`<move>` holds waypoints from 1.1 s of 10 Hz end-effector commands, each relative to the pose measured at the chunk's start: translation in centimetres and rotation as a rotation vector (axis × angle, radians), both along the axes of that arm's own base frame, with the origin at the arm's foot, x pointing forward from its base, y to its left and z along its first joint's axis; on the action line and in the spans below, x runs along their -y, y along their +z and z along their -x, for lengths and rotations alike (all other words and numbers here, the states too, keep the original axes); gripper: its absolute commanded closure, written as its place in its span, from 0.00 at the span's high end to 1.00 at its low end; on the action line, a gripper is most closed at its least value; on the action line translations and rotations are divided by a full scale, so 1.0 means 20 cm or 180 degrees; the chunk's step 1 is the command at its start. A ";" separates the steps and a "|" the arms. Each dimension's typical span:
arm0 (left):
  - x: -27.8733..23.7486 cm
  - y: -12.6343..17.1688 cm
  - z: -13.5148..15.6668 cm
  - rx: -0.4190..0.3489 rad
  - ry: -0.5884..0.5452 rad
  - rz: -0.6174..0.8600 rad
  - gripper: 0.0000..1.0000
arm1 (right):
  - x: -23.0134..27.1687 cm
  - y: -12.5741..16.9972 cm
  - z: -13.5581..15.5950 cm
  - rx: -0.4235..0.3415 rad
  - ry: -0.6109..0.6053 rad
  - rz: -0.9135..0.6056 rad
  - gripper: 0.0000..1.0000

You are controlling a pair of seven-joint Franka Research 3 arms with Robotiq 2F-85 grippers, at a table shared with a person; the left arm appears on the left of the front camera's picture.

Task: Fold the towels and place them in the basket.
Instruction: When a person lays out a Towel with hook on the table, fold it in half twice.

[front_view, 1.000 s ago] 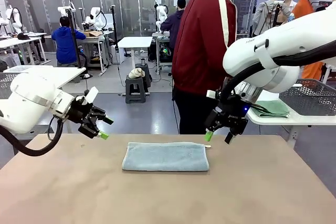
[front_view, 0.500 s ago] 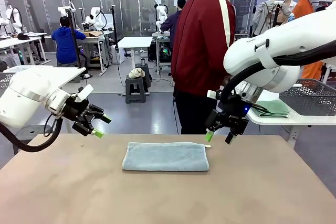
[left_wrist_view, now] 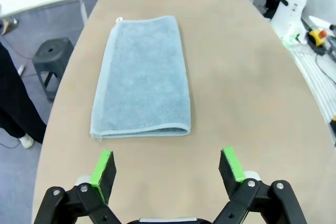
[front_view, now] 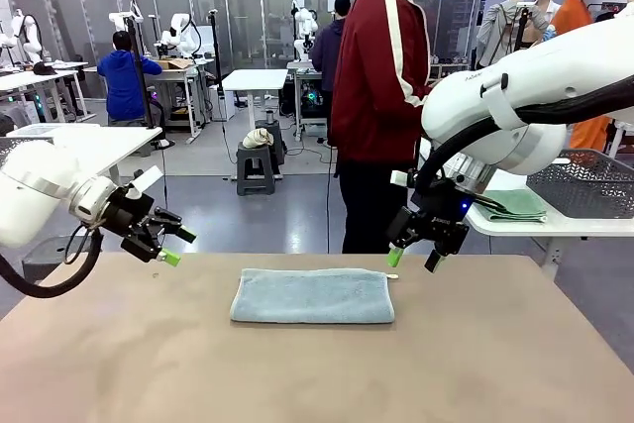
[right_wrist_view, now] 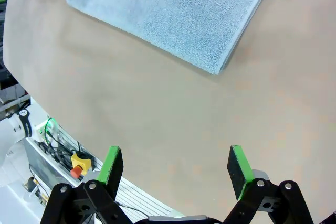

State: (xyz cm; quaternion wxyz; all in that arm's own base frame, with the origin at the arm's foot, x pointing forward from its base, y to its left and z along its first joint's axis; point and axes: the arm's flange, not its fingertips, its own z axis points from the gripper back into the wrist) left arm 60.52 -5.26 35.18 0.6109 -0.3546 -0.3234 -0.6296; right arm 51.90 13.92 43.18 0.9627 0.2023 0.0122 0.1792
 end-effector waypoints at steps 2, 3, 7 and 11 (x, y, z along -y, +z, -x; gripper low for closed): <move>0.01 0.00 0.06 -0.0158 0.0226 0.0101 1.00 | -0.01 0.01 -0.01 -0.0035 -0.0030 0.0013 1.00; 0.03 0.01 0.06 -0.0132 0.0223 0.0113 1.00 | -0.01 0.01 -0.01 -0.0035 -0.0030 0.0013 1.00; -0.01 -0.02 0.03 -0.0163 0.0138 0.0057 1.00 | -0.05 -0.12 -0.07 0.0107 -0.0495 -0.0108 1.00; -0.01 -0.02 0.03 -0.0163 0.0138 0.0057 1.00 | -0.23 -0.34 -0.17 0.0333 -0.1011 0.0111 1.00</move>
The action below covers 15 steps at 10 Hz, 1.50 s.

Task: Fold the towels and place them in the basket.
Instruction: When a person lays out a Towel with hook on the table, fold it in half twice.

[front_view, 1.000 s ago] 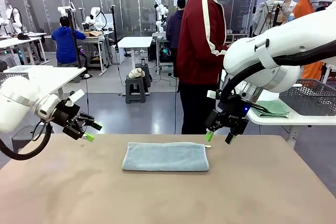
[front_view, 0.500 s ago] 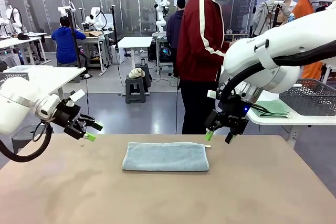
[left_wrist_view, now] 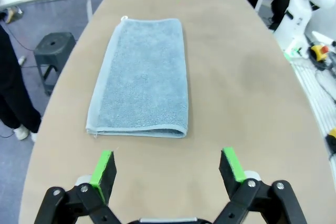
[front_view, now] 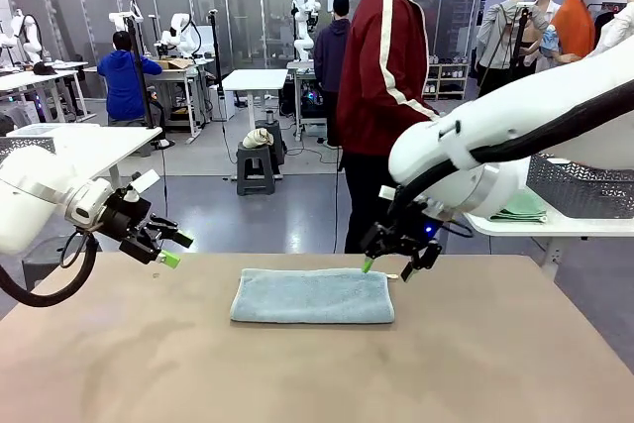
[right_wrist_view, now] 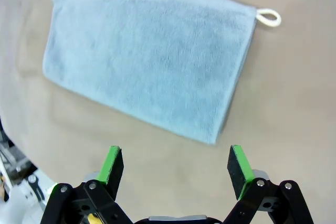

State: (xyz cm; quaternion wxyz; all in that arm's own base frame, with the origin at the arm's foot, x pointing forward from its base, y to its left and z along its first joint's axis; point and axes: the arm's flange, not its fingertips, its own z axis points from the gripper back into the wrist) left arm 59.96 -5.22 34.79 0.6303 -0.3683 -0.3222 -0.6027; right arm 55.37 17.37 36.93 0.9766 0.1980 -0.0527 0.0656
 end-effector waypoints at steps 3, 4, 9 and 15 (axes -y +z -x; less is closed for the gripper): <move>0.00 0.00 0.00 -0.0002 -0.0013 -0.0003 1.00 | -0.12 -0.14 0.00 0.0241 -0.0572 0.0389 1.00; 0.00 0.00 0.00 -0.0002 -0.0013 -0.0003 1.00 | -0.12 -0.16 0.00 0.0254 -0.0610 0.0409 1.00; 0.00 0.00 0.00 -0.0002 -0.0013 -0.0003 1.00 | -0.06 -0.19 -0.08 0.0042 -0.0577 0.0363 1.00; 0.00 0.00 0.00 -0.0002 -0.0013 -0.0003 1.00 | -0.06 -0.20 -0.03 0.0151 -0.0573 0.0398 1.00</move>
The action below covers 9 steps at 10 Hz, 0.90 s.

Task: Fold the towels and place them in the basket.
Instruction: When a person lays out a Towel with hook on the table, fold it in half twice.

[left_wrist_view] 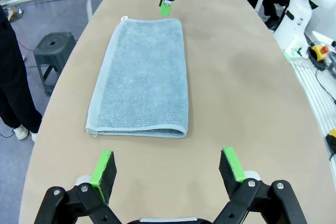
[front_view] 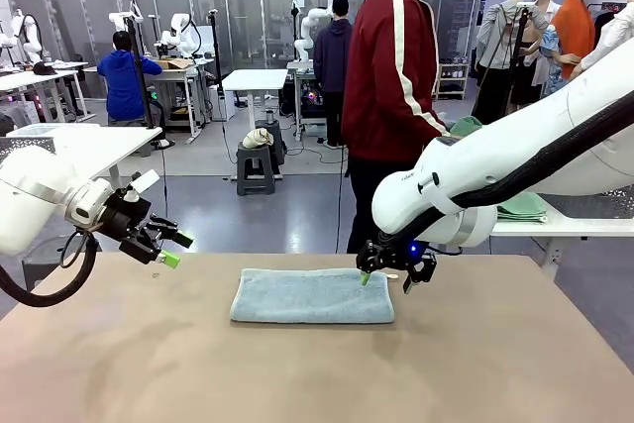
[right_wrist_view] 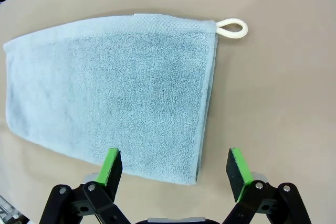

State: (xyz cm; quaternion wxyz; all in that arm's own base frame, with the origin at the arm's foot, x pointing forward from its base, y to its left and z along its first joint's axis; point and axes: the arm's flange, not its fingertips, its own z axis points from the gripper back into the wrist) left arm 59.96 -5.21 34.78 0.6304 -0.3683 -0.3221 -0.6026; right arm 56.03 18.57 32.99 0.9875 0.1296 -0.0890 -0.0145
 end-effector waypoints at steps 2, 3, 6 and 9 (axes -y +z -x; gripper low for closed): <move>0.00 0.00 0.00 -0.0002 -0.0013 -0.0003 1.00 | -0.01 -0.04 -0.02 0.0073 -0.0183 0.0085 1.00; 0.00 0.00 0.00 -0.0002 -0.0013 -0.0003 1.00 | -0.02 -0.06 -0.03 0.0111 -0.0204 0.0110 1.00; 0.00 0.00 0.00 -0.0002 -0.0013 -0.0003 1.00 | -0.03 -0.12 -0.05 0.0178 -0.0287 0.0150 1.00; 0.00 0.00 0.00 -0.0002 -0.0013 -0.0003 1.00 | -0.05 -0.14 -0.07 0.0174 -0.0419 0.0147 0.80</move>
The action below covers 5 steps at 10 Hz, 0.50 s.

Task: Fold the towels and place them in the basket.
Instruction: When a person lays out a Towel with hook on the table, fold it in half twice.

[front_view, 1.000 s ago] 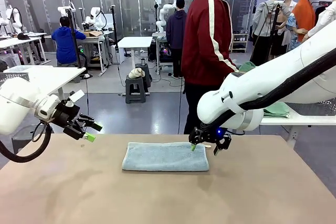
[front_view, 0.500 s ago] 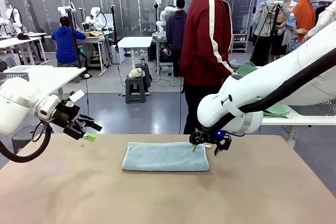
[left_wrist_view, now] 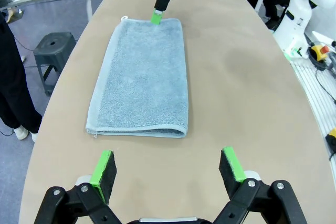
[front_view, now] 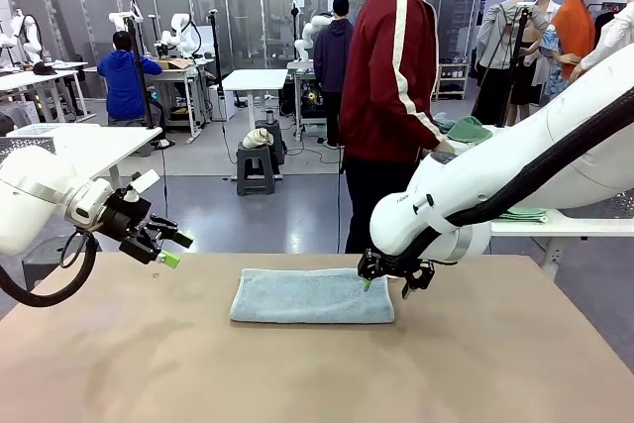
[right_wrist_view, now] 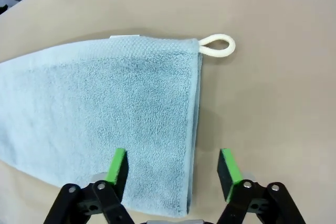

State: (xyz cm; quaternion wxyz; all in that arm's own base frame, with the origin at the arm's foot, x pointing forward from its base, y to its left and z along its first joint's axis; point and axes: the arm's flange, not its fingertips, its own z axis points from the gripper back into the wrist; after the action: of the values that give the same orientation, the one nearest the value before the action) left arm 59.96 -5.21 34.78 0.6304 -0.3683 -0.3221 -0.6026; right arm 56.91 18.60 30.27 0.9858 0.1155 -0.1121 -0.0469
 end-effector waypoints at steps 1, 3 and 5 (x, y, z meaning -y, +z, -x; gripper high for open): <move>0.00 0.00 0.00 -0.0002 -0.0013 -0.0003 1.00 | -0.06 -0.02 -0.03 0.0084 -0.0216 0.0132 0.80; 0.00 0.00 0.00 -0.0002 -0.0013 -0.0003 1.00 | -0.07 -0.02 -0.03 0.0145 -0.0210 0.0191 0.80; 0.00 0.00 0.00 -0.0002 -0.0013 -0.0003 1.00 | -0.08 -0.03 -0.03 0.0158 -0.0261 0.0203 0.60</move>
State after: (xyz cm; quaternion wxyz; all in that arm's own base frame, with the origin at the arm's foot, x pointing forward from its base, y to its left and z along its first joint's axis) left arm 59.96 -5.21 34.78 0.6304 -0.3683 -0.3221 -0.6026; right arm 57.09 18.95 29.82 0.9856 0.0950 -0.1282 -0.0566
